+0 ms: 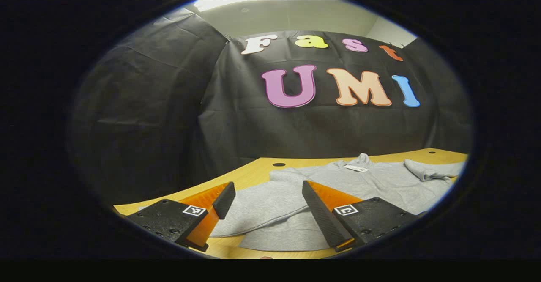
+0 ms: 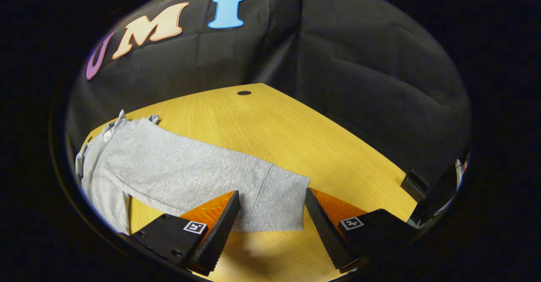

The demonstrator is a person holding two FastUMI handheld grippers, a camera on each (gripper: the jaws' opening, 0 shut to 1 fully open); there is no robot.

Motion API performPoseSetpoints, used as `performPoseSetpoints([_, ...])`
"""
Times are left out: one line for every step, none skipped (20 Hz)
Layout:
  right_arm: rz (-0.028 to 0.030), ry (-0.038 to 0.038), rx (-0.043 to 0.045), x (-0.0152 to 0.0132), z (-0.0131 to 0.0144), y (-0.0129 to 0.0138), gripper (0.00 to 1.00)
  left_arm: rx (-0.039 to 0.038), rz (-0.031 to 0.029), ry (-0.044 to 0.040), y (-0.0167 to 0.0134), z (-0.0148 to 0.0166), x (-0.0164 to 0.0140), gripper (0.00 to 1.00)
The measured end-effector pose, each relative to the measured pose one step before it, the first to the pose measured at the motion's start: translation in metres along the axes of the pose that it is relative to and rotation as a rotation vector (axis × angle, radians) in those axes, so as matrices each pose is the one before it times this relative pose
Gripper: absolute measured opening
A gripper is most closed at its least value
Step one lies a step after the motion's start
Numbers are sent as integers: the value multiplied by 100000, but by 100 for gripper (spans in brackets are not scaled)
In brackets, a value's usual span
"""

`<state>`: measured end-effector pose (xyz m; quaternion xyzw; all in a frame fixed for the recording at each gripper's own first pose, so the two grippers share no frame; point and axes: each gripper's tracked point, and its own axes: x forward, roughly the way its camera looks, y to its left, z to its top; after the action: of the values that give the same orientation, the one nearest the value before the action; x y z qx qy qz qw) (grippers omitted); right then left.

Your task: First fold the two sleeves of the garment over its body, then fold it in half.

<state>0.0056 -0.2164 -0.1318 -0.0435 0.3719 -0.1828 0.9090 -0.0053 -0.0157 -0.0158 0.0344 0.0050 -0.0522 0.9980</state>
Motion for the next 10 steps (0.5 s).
performPoseSetpoints([226, -277, 290, 49, 231, -144, 94, -18, 9, -31, 6, 40, -21, 93])
performPoseSetpoints([661, 1348, -7, 161, -104, 35, 94, -8, -2, -6, -33, -25, -14, 93])
performPoseSetpoints([907, 376, 622, 7, -155, 69, 98, -12, 2, 6, -12, 3, 46, 93])
performPoseSetpoints([1582, 269, 830, -19, 73, 75, 98, -60, 4, 36, 9, -56, -120, 93])
performPoseSetpoints([1748, 489, 1369, 70, -286, -84, 98, -42, 10, 47, 21, 37, 26, 93])
performPoseSetpoints([1054, -278, 2373, 82, -15, -205, 98, -25, -28, -9, -2, -71, 40, 94])
performPoseSetpoints([719, -632, 30, 33, 101, 45, 94, -11, -6, -16, -18, 25, 37, 94])
performPoseSetpoints([893, -432, -1439, -50, -26, 97, 96, 8, -18, -13, 41, -71, -31, 94])
performPoseSetpoints([1029, -370, -1015, 26, -147, 408, 91, 25, -12, -45, -19, 69, 31, 94])
performPoseSetpoints([1408, -282, -481, -73, 19, 612, 83, 19, -19, -37, -38, -46, -25, 94])
